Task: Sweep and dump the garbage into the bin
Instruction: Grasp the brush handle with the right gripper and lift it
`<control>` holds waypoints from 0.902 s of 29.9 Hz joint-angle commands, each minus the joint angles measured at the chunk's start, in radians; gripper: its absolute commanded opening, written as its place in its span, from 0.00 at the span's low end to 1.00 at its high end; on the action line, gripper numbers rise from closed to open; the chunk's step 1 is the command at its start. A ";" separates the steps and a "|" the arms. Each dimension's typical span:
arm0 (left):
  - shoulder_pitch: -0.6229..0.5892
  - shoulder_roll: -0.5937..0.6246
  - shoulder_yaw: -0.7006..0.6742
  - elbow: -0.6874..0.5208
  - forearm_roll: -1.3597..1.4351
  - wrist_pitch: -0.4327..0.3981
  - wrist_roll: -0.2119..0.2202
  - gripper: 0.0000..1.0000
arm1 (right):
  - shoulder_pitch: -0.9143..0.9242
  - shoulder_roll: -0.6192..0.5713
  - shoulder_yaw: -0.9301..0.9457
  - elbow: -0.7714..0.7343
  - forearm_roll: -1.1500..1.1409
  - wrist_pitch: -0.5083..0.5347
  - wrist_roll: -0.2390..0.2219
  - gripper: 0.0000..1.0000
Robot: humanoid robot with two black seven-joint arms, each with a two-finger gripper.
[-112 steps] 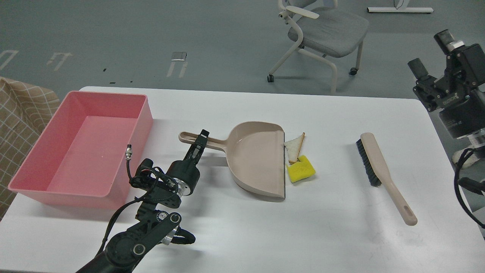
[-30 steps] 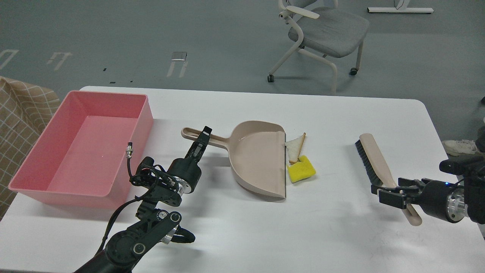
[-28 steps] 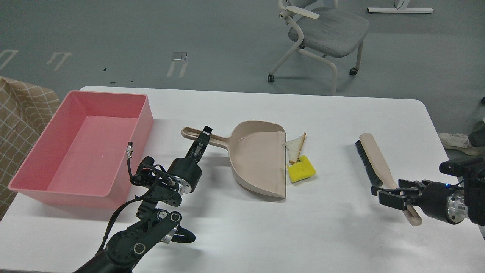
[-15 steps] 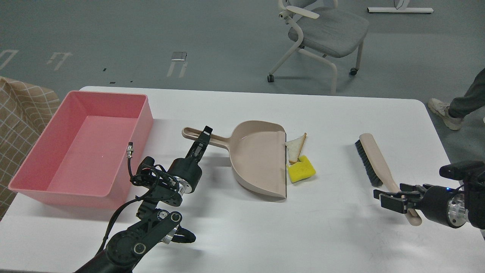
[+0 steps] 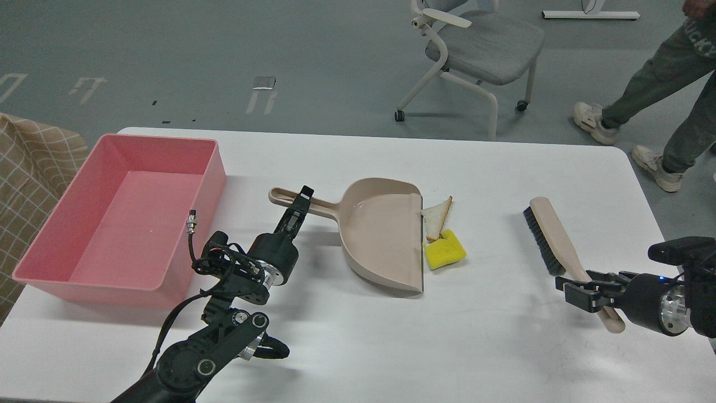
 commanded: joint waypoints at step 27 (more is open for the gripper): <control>-0.004 0.003 0.002 -0.001 -0.003 0.003 0.000 0.16 | 0.009 -0.004 -0.025 0.019 0.003 0.000 0.015 0.15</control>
